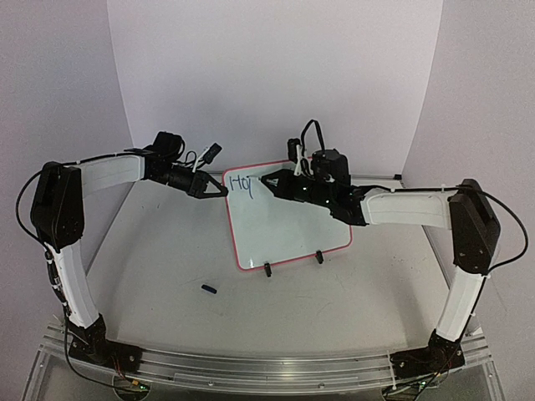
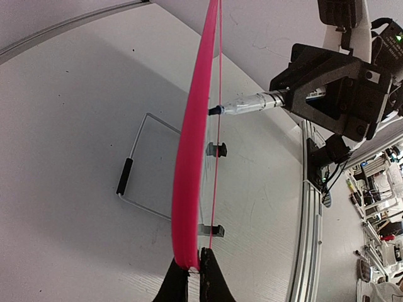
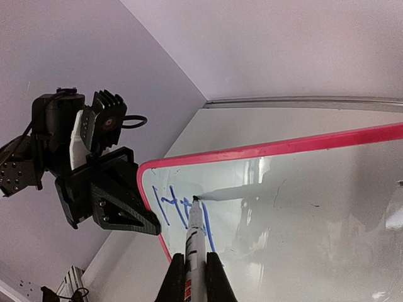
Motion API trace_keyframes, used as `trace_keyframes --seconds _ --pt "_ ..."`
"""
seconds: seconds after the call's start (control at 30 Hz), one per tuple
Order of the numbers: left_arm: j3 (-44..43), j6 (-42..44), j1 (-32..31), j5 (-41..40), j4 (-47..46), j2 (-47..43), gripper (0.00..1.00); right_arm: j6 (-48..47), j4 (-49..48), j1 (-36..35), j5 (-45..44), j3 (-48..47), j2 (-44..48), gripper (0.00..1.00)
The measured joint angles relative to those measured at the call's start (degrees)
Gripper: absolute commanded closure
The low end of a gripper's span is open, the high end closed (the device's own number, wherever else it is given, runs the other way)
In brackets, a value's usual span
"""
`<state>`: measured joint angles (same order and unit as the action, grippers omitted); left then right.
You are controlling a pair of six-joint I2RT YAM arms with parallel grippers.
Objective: Write a sentence on the whiteboard
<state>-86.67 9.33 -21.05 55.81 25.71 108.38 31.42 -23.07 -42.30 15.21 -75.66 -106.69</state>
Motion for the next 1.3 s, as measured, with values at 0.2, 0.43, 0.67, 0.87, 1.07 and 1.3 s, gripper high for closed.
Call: trace_keyframes --seconds 0.2,0.43,0.67,0.87,1.07,1.3 --pt "0.0 -0.2 0.0 -0.2 0.0 0.0 1.0 -0.3 -0.3 -0.2 -1.6 0.4 0.2 1.0" --pt "0.0 -0.2 0.0 -0.2 0.0 0.0 1.0 -0.8 -0.3 -0.2 -4.2 2.7 2.1 1.0" --pt "0.0 -0.2 0.0 -0.3 0.0 0.0 1.0 -1.0 -0.4 -0.2 -4.6 3.6 2.5 1.0" --pt "-0.2 -0.1 -0.1 -0.3 0.4 0.0 1.0 -1.0 0.1 -0.1 -3.0 3.7 2.5 1.0" --pt "-0.3 -0.1 -0.2 -0.3 0.4 0.0 1.0 -0.9 0.8 -0.1 -1.4 3.7 2.5 1.0" --pt "-0.3 -0.1 -0.3 -0.4 0.4 0.0 1.0 -0.8 1.2 -0.1 -0.3 3.7 2.3 1.0"
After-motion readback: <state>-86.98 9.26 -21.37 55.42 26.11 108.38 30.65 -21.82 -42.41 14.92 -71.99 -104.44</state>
